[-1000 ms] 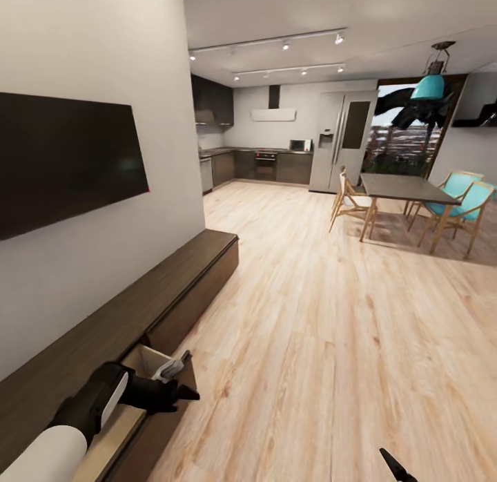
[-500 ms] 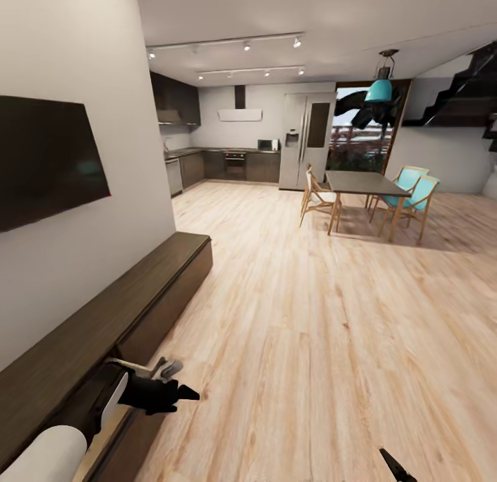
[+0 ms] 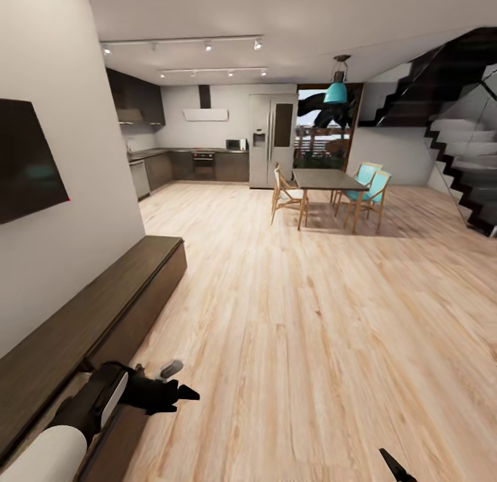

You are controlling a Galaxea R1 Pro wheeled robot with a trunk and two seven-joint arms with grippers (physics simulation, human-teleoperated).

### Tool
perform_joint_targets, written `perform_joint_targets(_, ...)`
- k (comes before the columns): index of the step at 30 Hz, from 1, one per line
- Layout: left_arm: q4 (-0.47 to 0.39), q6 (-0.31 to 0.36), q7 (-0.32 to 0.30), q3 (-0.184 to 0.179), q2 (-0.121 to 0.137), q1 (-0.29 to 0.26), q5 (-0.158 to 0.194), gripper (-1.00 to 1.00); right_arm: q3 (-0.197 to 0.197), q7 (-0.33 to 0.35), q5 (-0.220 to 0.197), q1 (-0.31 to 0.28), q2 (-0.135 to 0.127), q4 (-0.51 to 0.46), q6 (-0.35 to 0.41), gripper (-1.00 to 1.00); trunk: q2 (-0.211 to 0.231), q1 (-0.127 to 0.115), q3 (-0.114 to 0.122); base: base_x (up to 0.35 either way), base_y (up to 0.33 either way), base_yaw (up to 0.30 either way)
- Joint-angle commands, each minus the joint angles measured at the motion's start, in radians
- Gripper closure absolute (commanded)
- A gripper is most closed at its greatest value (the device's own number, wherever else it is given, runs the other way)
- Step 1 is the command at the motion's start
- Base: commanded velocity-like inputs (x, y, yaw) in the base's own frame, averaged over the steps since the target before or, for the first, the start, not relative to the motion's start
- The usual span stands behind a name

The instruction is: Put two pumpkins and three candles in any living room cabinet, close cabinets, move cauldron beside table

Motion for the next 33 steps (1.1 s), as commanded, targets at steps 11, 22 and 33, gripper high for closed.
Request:
perform_joint_targets(11,-0.001,0.007,-0.004,0.003,0.000,0.000,-0.003,-1.00,-0.002,0.003,-0.009,-0.001,0.000,0.001,0.010,-1.00,-0.001,0.000,-0.001,-0.002,0.002,-0.289)
perform_joint_targets(22,-0.001,0.007,-0.005,0.003,0.000,0.000,-0.003,-1.00,-0.002,0.003,-0.009,-0.001,0.000,0.001,0.010,-1.00,-0.001,0.000,-0.001,0.000,0.000,-0.289)
perform_joint_targets(33,-0.001,0.007,-0.005,0.003,0.000,0.000,-0.003,-1.00,-0.002,0.003,-0.009,-0.001,-0.001,0.001,0.010,-1.00,-0.001,0.000,-0.001,0.000,0.000,-0.289)
